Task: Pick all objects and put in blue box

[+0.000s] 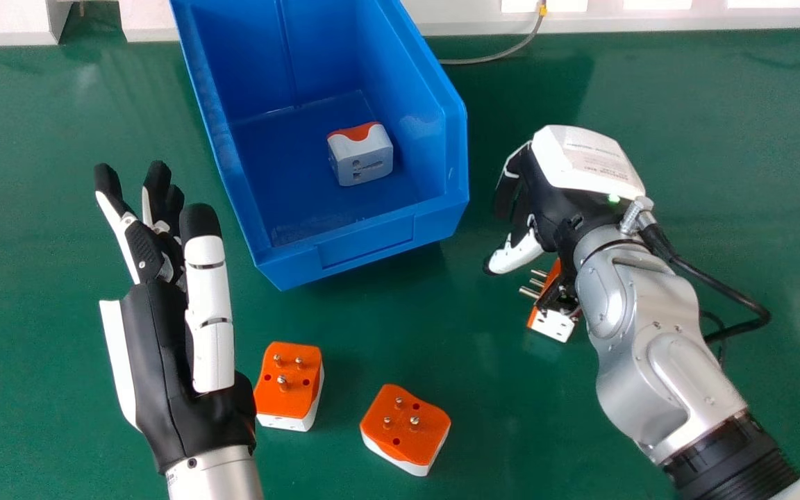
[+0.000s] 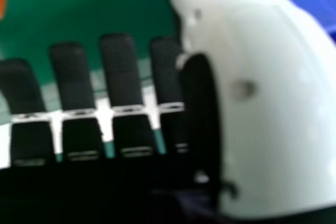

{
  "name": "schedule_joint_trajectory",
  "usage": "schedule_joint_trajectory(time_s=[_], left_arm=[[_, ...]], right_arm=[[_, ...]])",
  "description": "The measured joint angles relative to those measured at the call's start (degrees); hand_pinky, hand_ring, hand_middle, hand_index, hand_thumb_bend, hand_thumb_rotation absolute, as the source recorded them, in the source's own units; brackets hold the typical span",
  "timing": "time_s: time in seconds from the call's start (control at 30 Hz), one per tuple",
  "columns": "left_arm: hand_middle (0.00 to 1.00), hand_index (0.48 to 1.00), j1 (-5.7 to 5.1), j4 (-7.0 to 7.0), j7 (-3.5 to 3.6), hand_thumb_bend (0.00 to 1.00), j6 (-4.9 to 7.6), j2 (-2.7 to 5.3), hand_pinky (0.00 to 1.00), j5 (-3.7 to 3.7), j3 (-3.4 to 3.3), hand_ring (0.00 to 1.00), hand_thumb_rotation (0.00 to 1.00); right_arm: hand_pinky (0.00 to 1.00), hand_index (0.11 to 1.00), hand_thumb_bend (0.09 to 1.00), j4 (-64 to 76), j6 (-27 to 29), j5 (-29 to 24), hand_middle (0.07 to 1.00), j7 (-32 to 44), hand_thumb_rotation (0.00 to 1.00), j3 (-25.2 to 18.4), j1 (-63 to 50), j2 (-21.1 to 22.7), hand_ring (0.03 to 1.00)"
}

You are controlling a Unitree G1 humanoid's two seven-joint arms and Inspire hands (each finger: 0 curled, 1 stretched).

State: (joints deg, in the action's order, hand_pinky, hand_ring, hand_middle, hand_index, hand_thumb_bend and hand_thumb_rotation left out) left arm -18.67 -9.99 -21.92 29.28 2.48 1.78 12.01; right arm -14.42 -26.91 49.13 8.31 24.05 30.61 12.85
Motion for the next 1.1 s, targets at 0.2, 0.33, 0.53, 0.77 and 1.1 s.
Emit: schedule_joint_trajectory(time_s=[0.2, 0.33, 0.53, 0.77, 1.1], left_arm=[[0.98, 0.967, 0.09, 0.03, -0.26, 0.51, -0.01, 0.00, 0.97, -0.09, 0.05, 0.99, 0.78], [0.98, 0.964, 0.11, 0.02, -0.67, 0.52, -0.01, 0.00, 0.97, -0.22, 0.13, 0.98, 0.78], [0.98, 0.965, 0.16, -0.02, -0.92, 0.53, -0.03, -0.02, 0.97, -0.77, 0.26, 0.98, 0.78], [0.98, 0.961, 0.16, -0.15, -0.75, 0.52, -0.11, -0.03, 0.97, -0.76, 0.29, 0.98, 0.79], [0.99, 0.968, 0.05, -0.56, -0.58, 0.53, -0.34, -0.03, 0.98, -0.66, 0.30, 0.99, 0.79]], right_arm=[[0.32, 0.484, 0.515, 2.6, 2.5, -2.0, 0.509, -1.9, 0.00, -1.8, -0.8, 0.8, 0.405], [0.26, 0.514, 0.512, 7.9, 2.3, -2.6, 0.483, -1.9, 0.00, -3.5, -2.1, 1.3, 0.374], [0.57, 0.728, 0.792, 22.6, -5.6, 4.9, 0.804, 10.1, 0.07, -2.3, -4.3, 5.5, 0.732], [0.98, 0.959, 0.993, 34.0, -12.9, 15.0, 0.993, 28.2, 0.22, -1.8, -5.6, 10.0, 0.990], [1.00, 1.000, 1.000, 34.4, -14.3, 19.2, 1.000, 39.8, 0.26, -1.9, -5.8, 10.0, 1.000]])
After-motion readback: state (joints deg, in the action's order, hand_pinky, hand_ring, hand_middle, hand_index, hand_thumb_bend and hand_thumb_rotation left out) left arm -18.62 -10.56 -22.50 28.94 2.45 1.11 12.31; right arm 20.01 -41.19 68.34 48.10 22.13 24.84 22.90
